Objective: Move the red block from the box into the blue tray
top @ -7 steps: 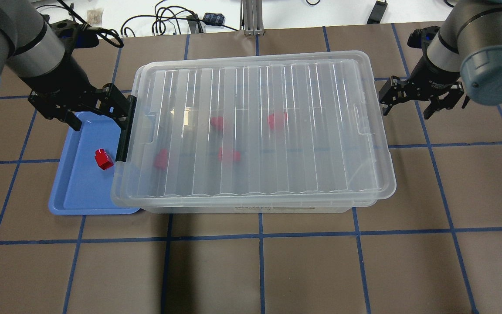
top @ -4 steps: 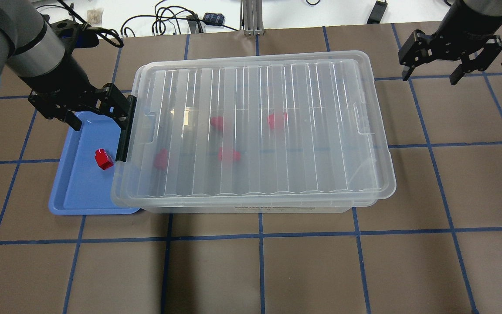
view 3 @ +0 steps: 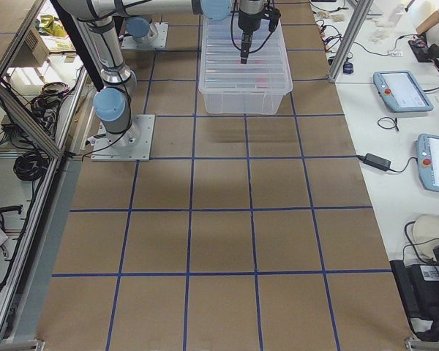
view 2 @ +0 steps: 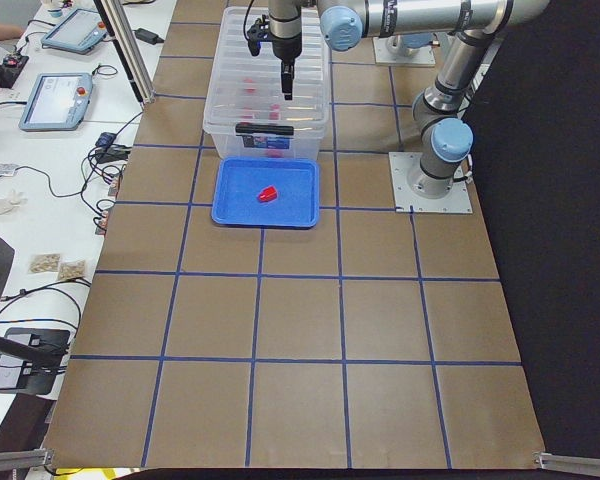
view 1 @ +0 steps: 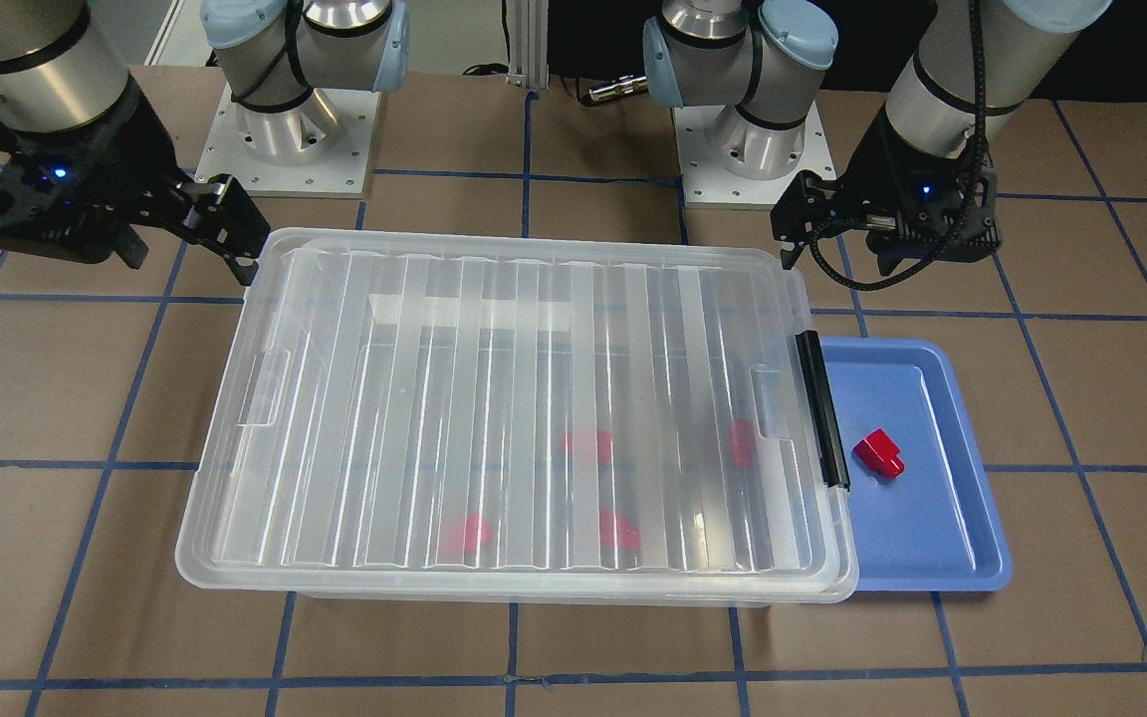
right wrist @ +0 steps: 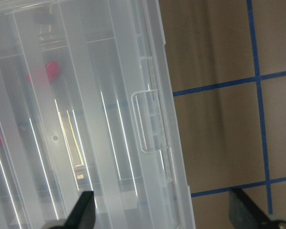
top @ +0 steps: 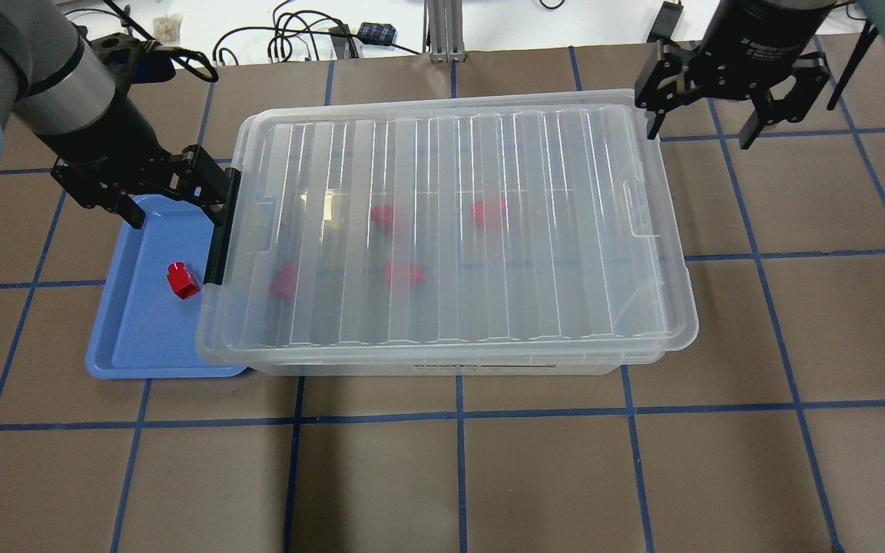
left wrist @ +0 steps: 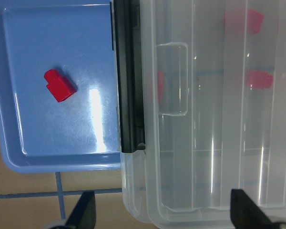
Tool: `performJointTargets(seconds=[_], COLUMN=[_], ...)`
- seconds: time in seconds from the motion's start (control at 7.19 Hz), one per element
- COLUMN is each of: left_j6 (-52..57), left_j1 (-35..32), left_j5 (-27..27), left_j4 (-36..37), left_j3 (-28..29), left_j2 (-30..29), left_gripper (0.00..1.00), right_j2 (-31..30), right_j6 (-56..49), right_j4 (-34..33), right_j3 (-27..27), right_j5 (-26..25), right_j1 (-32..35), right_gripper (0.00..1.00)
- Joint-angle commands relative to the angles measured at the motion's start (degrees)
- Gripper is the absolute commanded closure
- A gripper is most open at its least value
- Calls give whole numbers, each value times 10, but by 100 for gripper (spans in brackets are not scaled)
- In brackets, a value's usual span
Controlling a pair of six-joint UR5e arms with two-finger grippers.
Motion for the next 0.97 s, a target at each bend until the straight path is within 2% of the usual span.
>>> performJointTargets(seconds=[0.0,0.83], left_j6=[-58,-63], left_j1=[1,1], left_j5=[0,-1], left_j4=[0,2], left_j3=[-1,-1], left_j2=[-5,-6], left_gripper=[0,0], right_j2=[1,6], right_j6=[18,19], right_j4=[-3,-3], right_j3=[4,1], right_j5=[-2,-2], right_j1=[23,23], right_gripper=[0,0])
